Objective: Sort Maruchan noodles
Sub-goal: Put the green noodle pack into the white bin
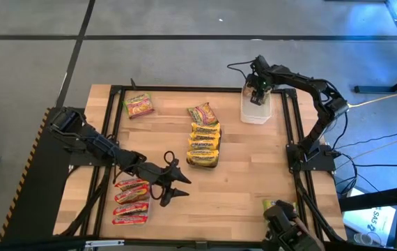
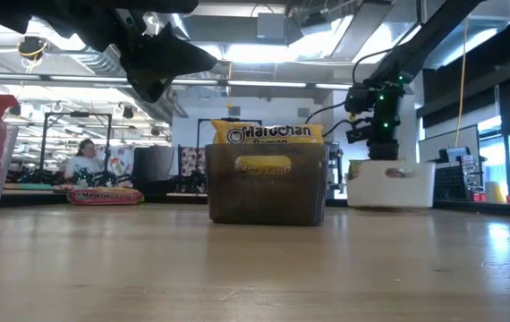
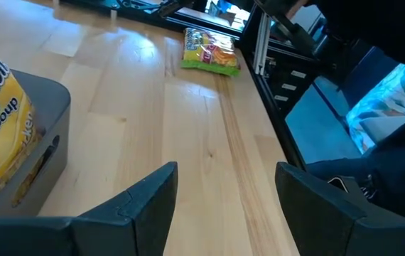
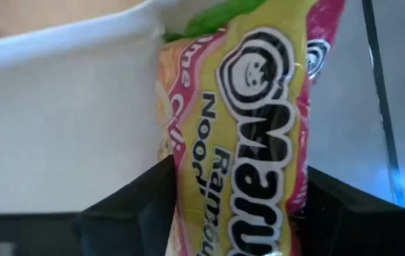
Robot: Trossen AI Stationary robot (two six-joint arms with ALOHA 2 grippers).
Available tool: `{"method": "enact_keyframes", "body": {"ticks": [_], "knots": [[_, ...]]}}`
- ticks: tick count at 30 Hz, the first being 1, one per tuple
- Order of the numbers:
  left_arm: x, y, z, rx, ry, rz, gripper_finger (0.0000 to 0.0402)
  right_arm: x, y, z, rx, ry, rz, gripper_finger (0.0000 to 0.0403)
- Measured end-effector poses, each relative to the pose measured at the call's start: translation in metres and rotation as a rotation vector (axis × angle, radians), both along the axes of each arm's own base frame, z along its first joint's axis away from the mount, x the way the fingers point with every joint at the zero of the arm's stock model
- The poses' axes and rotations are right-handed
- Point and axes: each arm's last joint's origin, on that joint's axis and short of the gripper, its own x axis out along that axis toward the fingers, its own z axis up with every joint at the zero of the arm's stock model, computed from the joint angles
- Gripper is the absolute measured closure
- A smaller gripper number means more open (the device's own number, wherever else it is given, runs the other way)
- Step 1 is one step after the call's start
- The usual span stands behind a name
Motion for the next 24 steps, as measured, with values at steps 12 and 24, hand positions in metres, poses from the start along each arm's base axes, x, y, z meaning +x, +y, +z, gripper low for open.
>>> {"method": "enact_keyframes", "body": {"ticks": [12, 24], "knots": [[0.0002, 0.0002, 0.0000, -0.004, 0.002, -0.012, 0.0170, 0.0042, 0.0029, -0.0001, 0.025, -0.031, 0.053, 0.0169], [0.0016, 0.0033, -0.0001, 0.007, -0.001, -0.007, 0.0170, 0.0054, 0.0037, 0.0000, 0.022, -0.033, 0.025, 0.0168]]}}
